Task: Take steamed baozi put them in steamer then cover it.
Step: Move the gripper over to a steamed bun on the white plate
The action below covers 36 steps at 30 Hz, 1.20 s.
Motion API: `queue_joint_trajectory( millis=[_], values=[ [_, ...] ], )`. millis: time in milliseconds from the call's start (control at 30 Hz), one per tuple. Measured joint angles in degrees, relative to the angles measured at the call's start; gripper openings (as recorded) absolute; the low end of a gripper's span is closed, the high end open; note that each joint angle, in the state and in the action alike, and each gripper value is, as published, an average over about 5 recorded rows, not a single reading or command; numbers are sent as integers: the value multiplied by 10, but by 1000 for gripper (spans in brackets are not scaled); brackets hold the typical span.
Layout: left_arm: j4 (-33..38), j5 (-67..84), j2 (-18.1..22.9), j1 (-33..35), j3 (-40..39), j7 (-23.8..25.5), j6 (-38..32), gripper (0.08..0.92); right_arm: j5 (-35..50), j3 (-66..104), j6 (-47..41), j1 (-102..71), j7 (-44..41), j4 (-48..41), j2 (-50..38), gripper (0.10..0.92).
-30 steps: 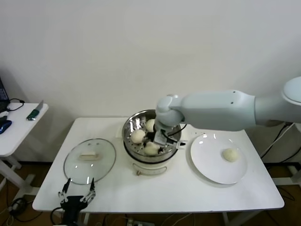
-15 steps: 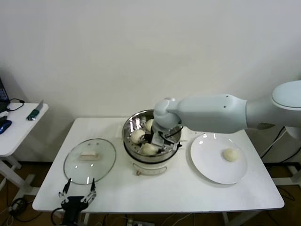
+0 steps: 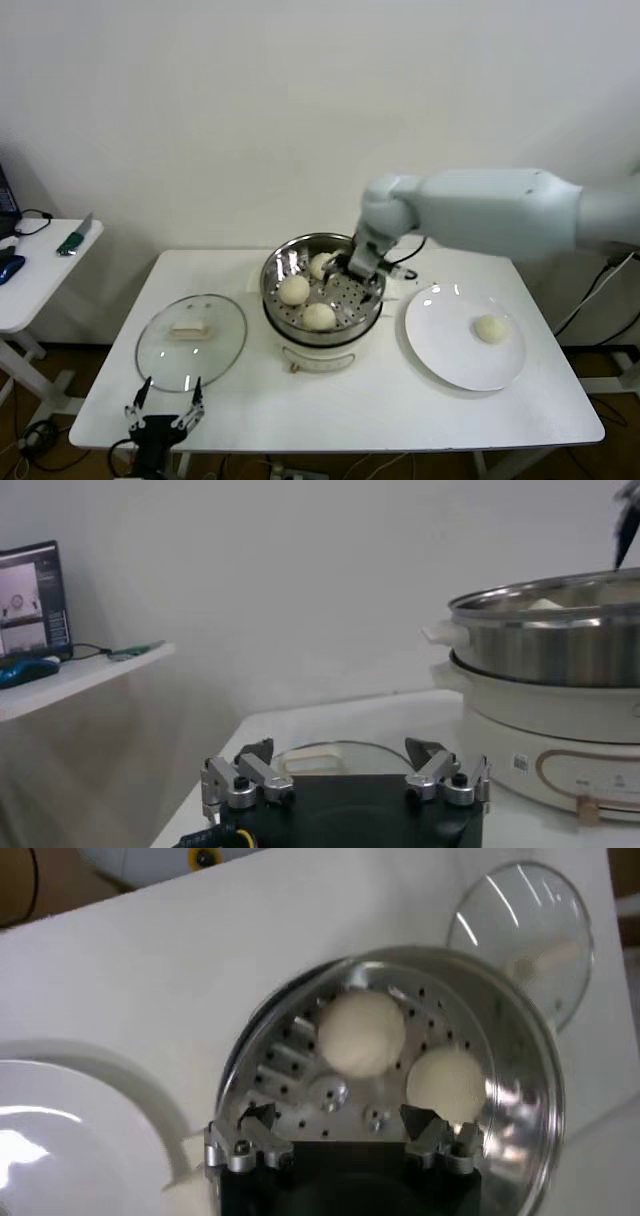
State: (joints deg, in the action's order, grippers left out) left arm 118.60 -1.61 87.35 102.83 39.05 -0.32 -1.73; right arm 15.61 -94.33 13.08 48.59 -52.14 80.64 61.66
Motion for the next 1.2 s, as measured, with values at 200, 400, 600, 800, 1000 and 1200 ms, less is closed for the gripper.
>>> queue_joint_trajectory(
  millis=[200, 400, 600, 800, 1000, 1200],
  values=[
    [-6, 0, -2, -5, -6, 0, 0, 823, 78, -40, -50, 49, -30, 2, -72, 823],
    [-13, -1, -5, -10, -11, 1, -2, 823, 104, -68, -91, 62, -54, -12, -152, 823],
    [-14, -2, -5, -10, -12, 1, -2, 823, 78, -65, -116, 30, -68, -39, -218, 823],
    [-16, -2, -3, -12, -11, 1, -2, 823, 30, -22, -125, -39, -75, -83, -246, 823],
    [-16, -3, 1, -8, -6, 1, -3, 823, -15, 36, -128, -119, -77, -137, -251, 823],
    [-20, -7, 6, -6, -4, 0, -5, 823, -50, 90, -130, -193, -75, -188, -239, 823]
  ],
)
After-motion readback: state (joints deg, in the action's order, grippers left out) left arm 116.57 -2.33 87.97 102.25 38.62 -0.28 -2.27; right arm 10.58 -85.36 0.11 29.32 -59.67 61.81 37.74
